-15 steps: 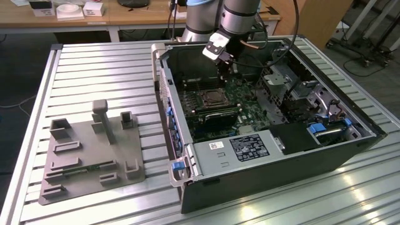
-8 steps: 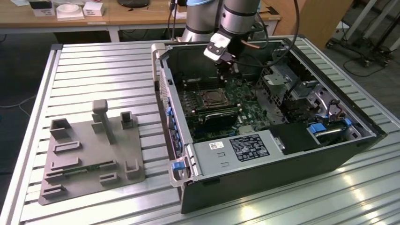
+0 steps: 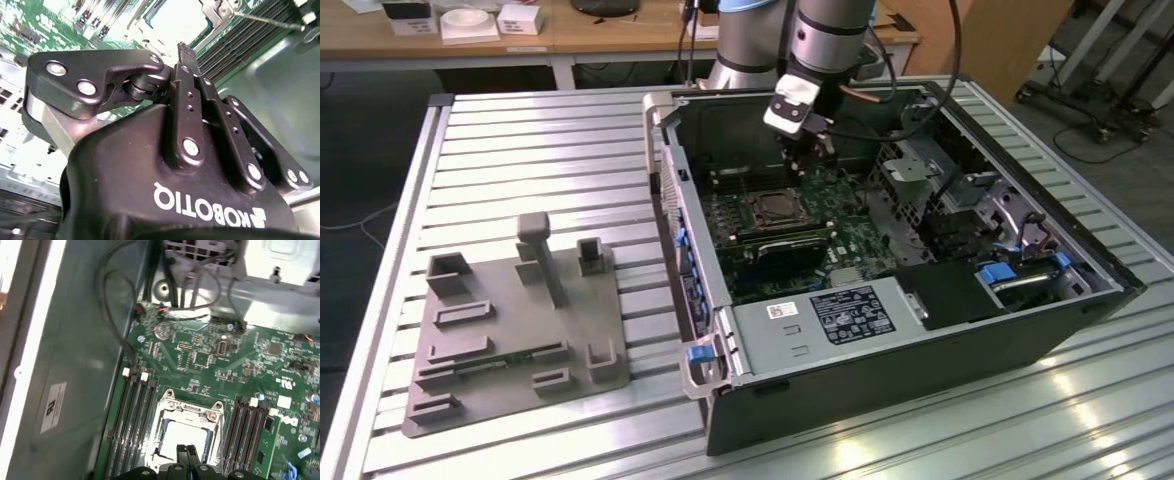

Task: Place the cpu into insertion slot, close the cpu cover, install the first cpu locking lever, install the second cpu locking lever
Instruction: 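Install the first cpu locking lever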

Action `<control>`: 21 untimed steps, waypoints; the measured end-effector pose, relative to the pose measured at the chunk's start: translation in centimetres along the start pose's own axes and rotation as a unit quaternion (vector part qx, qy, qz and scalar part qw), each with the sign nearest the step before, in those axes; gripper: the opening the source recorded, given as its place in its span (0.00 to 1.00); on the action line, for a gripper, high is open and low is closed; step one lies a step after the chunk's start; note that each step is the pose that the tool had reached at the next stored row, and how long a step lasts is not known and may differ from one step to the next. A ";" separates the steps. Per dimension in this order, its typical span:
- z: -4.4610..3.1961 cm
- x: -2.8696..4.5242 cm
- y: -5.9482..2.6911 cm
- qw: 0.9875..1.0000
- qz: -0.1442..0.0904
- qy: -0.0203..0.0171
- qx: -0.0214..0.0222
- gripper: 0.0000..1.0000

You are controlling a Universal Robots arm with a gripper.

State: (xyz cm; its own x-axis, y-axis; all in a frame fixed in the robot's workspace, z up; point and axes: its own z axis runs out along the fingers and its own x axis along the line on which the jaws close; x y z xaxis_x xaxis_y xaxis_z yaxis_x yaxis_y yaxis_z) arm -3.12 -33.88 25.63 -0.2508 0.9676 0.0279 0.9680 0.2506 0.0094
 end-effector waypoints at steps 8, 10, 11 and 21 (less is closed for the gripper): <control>0.01 0.00 0.00 0.997 -0.072 0.001 0.002 0.11; 0.02 0.00 0.00 0.996 -0.089 0.001 0.002 0.11; 0.02 0.00 -0.01 0.995 -0.095 0.001 0.003 0.11; 0.04 0.37 -1.38 0.993 -0.118 0.001 0.003 0.11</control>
State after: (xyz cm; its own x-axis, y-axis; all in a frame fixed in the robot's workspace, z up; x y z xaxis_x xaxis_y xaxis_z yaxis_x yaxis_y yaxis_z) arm -4.55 -33.87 25.58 -0.4699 0.8823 0.0279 0.8827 0.4699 0.0094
